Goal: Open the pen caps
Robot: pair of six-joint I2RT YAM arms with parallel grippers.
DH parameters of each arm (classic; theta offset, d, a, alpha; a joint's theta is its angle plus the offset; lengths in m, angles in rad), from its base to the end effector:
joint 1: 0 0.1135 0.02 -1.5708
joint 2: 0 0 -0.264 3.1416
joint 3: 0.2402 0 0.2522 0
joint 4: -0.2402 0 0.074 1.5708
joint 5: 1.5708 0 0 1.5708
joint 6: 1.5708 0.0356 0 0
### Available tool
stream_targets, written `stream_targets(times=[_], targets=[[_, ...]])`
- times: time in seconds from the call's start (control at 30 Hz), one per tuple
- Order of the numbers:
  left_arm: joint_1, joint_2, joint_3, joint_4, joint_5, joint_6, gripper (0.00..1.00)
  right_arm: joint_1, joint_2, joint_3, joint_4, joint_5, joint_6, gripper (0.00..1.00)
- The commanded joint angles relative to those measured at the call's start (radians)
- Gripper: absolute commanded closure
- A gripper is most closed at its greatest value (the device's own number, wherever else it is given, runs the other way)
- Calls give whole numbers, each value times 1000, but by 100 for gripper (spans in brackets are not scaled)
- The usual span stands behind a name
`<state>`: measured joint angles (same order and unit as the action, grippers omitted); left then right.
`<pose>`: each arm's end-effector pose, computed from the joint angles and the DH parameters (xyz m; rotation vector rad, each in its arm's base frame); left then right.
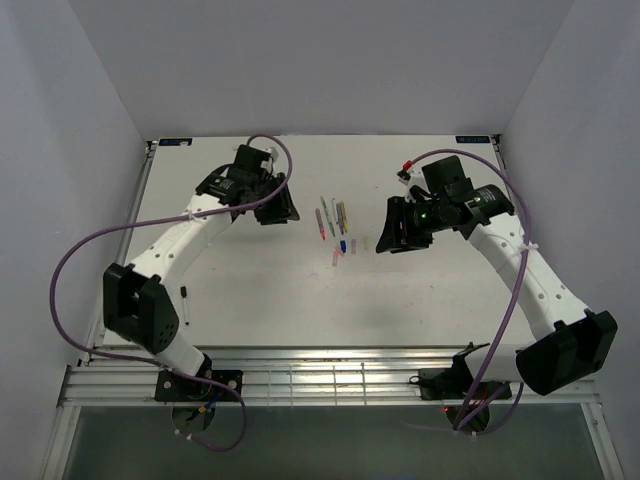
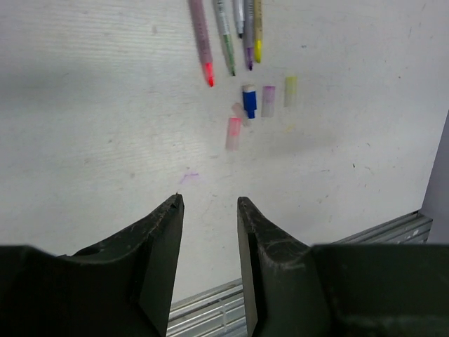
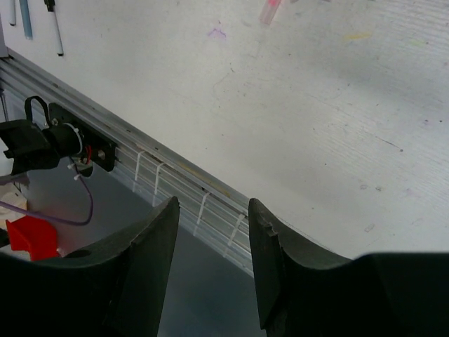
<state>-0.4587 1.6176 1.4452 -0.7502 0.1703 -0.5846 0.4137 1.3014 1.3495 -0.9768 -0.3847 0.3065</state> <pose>0.3110 -0.1603 0.3073 -0.0889 2.5914 -0.6257 0.2287 0.1150 0.3540 -0.3036 2.5553 0.7690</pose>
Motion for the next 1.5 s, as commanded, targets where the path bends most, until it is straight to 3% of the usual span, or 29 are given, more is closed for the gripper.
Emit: stream_targets(times=[0.0, 0.27, 0.5, 0.83, 1.47], targets=[[83, -140, -84, -89, -34, -14, 52, 34, 33, 36, 43, -49, 11, 49], [241, -376, -272, -190, -72, -18, 47, 96, 143, 126, 36, -86, 26, 49], [386, -383, -341, -277, -138, 34, 45, 114, 182, 155, 38, -94, 34, 49], [563, -430, -515, -298, -155, -84, 43, 114, 139, 73, 85, -94, 42, 49], [652, -216, -511, -227, -321, -103, 43, 181, 107, 56, 119, -76, 3, 49]])
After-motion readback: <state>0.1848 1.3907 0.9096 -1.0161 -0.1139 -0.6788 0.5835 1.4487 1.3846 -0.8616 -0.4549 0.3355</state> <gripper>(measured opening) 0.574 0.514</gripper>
